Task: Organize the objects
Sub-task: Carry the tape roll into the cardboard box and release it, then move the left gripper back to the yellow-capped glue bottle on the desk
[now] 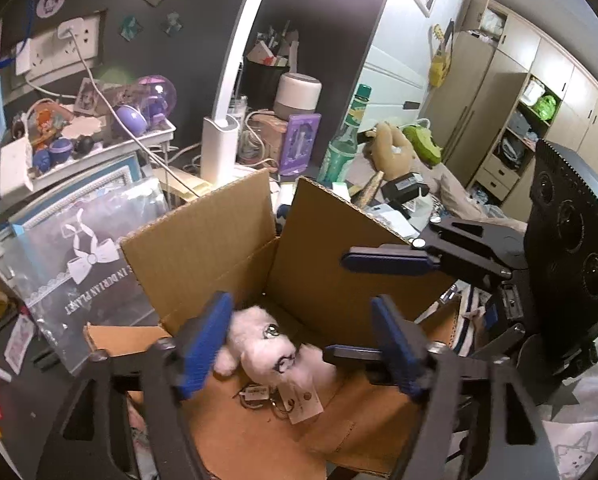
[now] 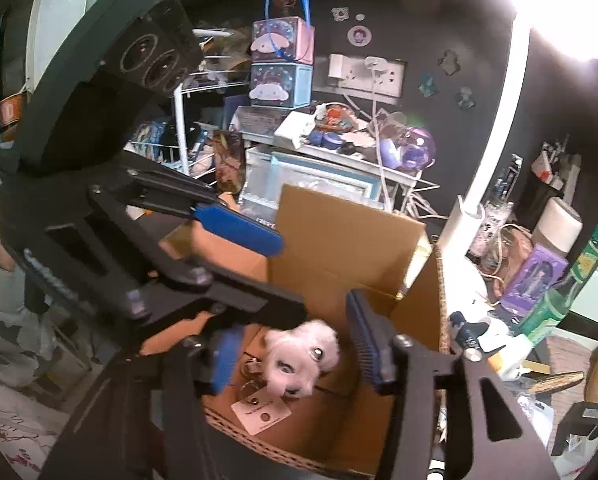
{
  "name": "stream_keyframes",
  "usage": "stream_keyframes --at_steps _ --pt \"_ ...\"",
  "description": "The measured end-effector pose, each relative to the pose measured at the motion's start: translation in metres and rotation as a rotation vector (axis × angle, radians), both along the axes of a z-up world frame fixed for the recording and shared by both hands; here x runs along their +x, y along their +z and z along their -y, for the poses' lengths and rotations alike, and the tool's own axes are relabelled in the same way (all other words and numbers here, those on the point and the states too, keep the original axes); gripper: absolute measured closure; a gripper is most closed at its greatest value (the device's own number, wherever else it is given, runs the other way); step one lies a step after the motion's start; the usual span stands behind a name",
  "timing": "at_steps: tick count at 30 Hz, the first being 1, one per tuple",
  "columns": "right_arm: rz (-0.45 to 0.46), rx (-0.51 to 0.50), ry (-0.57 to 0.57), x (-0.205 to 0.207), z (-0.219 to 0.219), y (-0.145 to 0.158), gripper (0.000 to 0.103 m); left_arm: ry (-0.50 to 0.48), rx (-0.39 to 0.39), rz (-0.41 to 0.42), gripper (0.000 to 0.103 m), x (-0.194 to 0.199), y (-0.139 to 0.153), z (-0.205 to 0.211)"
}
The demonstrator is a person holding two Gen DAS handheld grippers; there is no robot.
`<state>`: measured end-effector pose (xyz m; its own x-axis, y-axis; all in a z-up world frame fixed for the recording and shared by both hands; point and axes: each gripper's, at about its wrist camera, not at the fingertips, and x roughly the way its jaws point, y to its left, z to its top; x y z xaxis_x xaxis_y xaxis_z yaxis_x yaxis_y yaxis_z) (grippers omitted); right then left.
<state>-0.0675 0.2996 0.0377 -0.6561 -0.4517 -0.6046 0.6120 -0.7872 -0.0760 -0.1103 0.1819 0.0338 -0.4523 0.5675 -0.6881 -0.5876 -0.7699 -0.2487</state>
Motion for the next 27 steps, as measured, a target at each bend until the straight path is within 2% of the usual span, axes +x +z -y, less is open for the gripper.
stream_keyframes --at_steps 4,14,21,27 --pt "-0.011 0.004 -0.007 0.003 -0.003 0.002 0.051 -0.001 -0.002 -0.011 0.024 0.005 0.003 0.001" --pt "-0.039 0.017 -0.004 0.015 0.003 0.007 0.051 0.012 0.011 -0.067 0.019 0.023 0.015 0.013" --pt "-0.067 0.012 0.030 0.032 0.021 0.018 0.051 0.059 0.051 -0.121 0.018 0.044 0.027 0.049" --pt "-0.076 -0.045 0.152 0.055 0.054 0.030 0.051 0.136 0.081 -0.178 0.012 0.066 0.034 0.097"
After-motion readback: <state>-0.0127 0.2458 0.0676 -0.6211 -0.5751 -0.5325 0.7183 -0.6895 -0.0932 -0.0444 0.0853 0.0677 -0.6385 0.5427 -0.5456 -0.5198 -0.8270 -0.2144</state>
